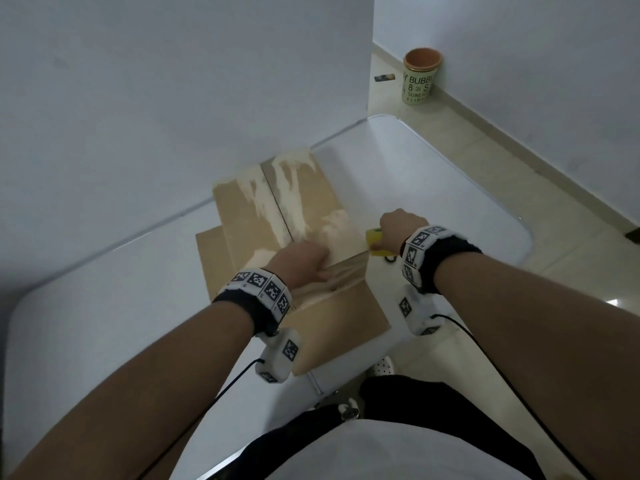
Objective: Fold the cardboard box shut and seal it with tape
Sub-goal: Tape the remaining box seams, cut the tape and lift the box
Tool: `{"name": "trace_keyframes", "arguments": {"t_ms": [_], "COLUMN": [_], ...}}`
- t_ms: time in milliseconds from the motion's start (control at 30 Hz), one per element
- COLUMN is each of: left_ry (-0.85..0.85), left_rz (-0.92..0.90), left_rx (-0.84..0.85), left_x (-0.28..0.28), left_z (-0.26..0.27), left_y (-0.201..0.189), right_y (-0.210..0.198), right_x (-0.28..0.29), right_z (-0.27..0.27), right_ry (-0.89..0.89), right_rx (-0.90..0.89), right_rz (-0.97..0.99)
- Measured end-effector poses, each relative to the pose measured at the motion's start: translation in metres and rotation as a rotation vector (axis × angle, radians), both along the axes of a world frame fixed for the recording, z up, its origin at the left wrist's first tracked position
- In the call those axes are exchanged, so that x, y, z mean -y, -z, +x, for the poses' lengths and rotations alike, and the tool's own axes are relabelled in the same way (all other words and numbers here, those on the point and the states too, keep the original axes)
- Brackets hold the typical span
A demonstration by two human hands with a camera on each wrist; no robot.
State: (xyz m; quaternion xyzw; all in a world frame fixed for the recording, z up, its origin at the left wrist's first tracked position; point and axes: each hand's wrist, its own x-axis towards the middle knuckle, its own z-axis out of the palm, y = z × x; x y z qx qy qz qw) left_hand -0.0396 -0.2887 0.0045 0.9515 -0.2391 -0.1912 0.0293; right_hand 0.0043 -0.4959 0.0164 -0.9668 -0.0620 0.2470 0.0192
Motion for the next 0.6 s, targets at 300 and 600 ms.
{"name": "trace_keyframes", "arguments": {"t_ms": [300,600], "left_ry": [0.060,0.080], "left_rz": [0.037,-0.027], "left_rx": [0.035,0.070], "left_x": [0.037,0.078], "left_z": [0.020,0.033], "left_y": [-0.016,-0.012], "right_y": [-0.002,-0.007], "right_x": [0.015,0.040], "right_z": [0.000,-0.003], "right_ry": [0.041,-0.021], "right_rx": [-0.062,-0.124], "right_rz": [0.101,0.146]}}
